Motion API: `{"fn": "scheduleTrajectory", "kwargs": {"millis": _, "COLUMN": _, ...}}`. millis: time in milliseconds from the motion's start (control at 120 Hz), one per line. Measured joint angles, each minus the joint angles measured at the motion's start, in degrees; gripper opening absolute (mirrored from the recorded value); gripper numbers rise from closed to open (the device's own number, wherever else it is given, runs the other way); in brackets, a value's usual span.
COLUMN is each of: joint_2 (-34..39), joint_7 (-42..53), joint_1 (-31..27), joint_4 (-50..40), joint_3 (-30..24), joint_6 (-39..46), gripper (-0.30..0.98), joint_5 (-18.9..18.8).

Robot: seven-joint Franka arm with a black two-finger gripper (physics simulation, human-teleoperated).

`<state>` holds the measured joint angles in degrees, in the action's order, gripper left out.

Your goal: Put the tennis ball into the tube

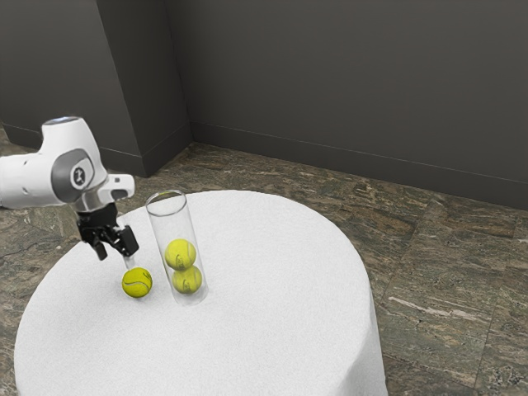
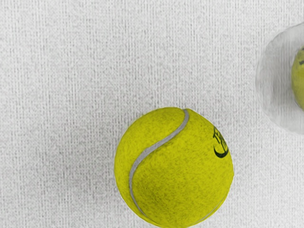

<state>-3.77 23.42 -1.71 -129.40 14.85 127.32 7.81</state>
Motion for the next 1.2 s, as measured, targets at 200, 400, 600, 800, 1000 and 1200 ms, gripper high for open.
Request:
{"fn": "scheduleTrajectory", "kwargs": {"millis": 200, "joint_2": -2.2, "joint_7": 1.4, "joint_1": 0.2, "joint_4": 0.0, "joint_3": 0.0, "joint_6": 1.5, "gripper": 0.69, "joint_5": 1.6}}
{"fn": "scheduleTrajectory", "kwargs": {"millis": 400, "joint_2": -4.7, "joint_7": 2.8, "joint_1": 0.2, "joint_4": 0.3, "joint_3": 0.0, "joint_6": 2.4, "gripper": 0.69, "joint_5": 3.3}}
{"fn": "scheduleTrajectory", "kwargs": {"millis": 600, "joint_2": -6.5, "joint_7": 4.2, "joint_1": 0.1, "joint_4": 0.4, "joint_3": 0.0, "joint_6": 3.0, "gripper": 0.69, "joint_5": 5.2}}
{"fn": "scheduleTrajectory", "kwargs": {"millis": 800, "joint_2": -8.0, "joint_7": 5.3, "joint_1": 0.3, "joint_4": 0.9, "joint_3": -0.1, "joint_6": 3.3, "gripper": 0.69, "joint_5": 5.9}}
{"fn": "scheduleTrajectory", "kwargs": {"millis": 1000, "joint_2": -10.1, "joint_7": 6.5, "joint_1": 0.1, "joint_4": 1.0, "joint_3": -0.2, "joint_6": 3.5, "gripper": 0.69, "joint_5": 7.7}}
{"fn": "scheduleTrajectory", "kwargs": {"millis": 1200, "joint_2": -10.4, "joint_7": 7.4, "joint_1": 0.1, "joint_4": 1.2, "joint_3": -0.2, "joint_6": 3.6, "gripper": 0.56, "joint_5": 8.4}}
